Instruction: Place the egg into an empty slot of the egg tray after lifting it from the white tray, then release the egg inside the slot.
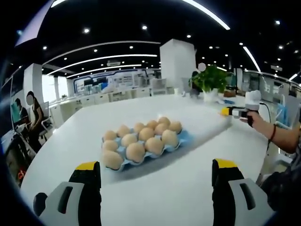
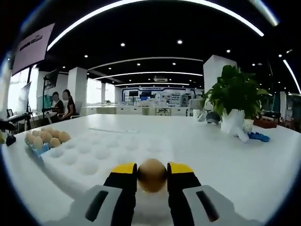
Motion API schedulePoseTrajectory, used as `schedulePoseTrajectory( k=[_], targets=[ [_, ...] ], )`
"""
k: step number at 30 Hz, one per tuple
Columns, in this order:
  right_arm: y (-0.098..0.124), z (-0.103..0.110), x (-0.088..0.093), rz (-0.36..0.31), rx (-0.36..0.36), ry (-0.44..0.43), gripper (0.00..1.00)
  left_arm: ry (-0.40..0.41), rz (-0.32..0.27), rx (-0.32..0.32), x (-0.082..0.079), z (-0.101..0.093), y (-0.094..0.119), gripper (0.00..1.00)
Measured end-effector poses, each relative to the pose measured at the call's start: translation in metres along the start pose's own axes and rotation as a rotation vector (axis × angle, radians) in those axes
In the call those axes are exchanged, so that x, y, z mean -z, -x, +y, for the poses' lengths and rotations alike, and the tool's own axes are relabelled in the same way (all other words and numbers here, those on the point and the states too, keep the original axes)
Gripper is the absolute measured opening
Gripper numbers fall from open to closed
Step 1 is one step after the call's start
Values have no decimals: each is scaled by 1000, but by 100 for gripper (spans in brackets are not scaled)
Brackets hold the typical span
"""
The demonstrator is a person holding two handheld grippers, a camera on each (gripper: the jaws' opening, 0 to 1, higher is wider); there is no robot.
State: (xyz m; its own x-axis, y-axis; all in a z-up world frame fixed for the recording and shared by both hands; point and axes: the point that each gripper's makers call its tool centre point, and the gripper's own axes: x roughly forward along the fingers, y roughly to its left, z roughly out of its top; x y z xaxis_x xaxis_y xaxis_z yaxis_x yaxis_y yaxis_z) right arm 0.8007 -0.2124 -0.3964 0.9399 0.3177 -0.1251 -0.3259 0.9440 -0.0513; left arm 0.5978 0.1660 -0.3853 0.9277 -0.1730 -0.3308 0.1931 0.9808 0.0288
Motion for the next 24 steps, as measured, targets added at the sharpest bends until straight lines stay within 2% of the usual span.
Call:
schedulePoseTrajectory(
  k=[8, 24],
  targets=[
    [1, -1, -8, -12, 7, 19, 26, -4, 2, 11, 0, -3, -2, 100],
    [2, 19, -26, -40, -21, 83, 26, 4, 1, 7, 1, -2, -2, 100]
  ],
)
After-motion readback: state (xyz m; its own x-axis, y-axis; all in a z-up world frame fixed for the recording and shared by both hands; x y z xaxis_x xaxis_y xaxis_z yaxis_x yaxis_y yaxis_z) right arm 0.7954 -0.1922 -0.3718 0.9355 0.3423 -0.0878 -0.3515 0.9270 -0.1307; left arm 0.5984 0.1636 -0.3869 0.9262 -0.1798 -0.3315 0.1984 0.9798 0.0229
